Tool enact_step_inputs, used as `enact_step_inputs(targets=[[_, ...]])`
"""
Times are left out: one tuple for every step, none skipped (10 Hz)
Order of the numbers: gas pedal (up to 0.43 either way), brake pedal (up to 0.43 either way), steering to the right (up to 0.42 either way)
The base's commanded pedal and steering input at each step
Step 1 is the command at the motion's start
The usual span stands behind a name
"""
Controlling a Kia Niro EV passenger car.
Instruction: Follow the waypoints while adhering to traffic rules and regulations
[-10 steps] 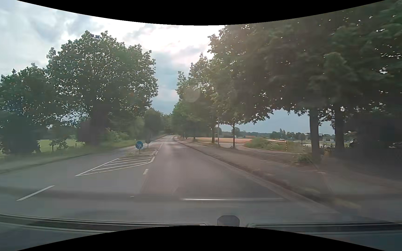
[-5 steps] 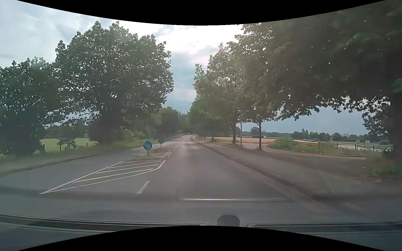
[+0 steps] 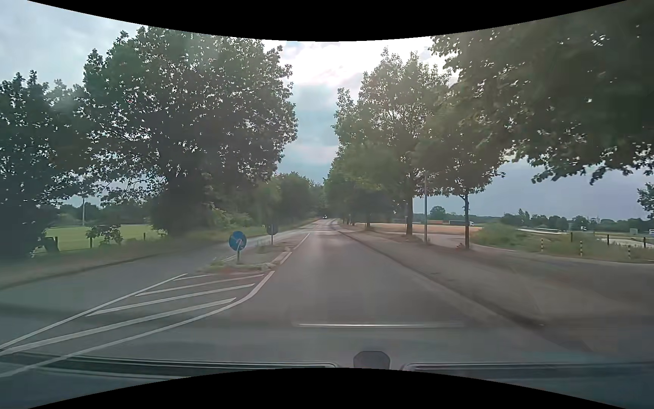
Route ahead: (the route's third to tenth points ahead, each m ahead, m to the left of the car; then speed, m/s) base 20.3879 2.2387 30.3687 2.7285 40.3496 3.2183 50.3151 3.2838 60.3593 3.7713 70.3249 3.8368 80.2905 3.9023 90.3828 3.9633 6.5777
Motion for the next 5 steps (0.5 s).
enact_step_inputs(targets=[[0.177, 0.0, -0.033], [0.177, 0.0, -0.018], [0.169, 0.0, -0.012], [0.169, 0.0, -0.017], [0.169, 0.0, -0.022]])
